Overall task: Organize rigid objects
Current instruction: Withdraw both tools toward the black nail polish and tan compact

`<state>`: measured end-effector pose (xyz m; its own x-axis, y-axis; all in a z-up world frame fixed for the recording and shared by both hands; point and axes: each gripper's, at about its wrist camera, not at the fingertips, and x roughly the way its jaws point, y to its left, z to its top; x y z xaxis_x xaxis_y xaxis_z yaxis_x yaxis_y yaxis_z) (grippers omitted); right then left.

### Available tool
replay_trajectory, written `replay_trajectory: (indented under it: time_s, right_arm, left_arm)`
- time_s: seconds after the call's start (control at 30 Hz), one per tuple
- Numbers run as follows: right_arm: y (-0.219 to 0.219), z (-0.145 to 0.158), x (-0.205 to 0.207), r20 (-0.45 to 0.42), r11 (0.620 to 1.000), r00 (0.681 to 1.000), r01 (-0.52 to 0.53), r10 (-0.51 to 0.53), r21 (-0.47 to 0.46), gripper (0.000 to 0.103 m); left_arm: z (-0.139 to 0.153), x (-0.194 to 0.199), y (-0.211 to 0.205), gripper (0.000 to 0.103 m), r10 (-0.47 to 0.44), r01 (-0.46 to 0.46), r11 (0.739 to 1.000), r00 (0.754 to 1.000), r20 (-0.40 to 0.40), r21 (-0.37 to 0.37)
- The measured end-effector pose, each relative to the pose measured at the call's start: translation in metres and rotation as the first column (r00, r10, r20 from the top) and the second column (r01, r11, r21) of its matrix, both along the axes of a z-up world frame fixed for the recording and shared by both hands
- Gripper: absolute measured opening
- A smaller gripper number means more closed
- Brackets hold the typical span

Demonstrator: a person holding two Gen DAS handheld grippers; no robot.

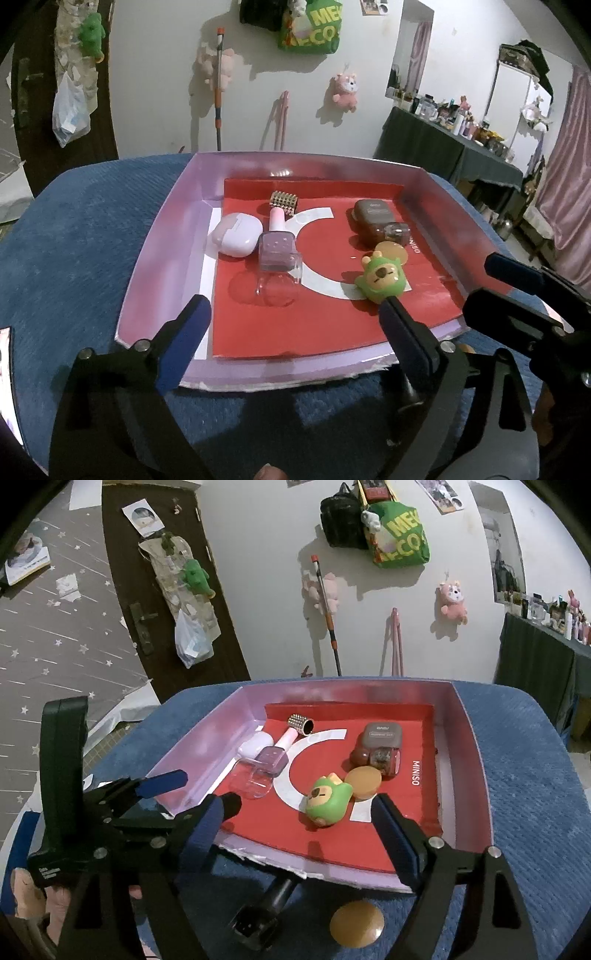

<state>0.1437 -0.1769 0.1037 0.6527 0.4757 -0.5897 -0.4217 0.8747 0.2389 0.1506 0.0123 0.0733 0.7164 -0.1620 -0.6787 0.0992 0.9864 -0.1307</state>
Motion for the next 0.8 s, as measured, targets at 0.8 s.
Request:
replay_trajectory:
  time_s: [0.8]
  right_arm:
    - [-0.022,0.004,-0.051,0.045,0.998,0.999,0.025,-0.028,0.062,0.103]
  left_arm:
    - [0.014,-0.059,0.003,0.103,0.031,-0.031,1.0,0.996,0.087,-0.005]
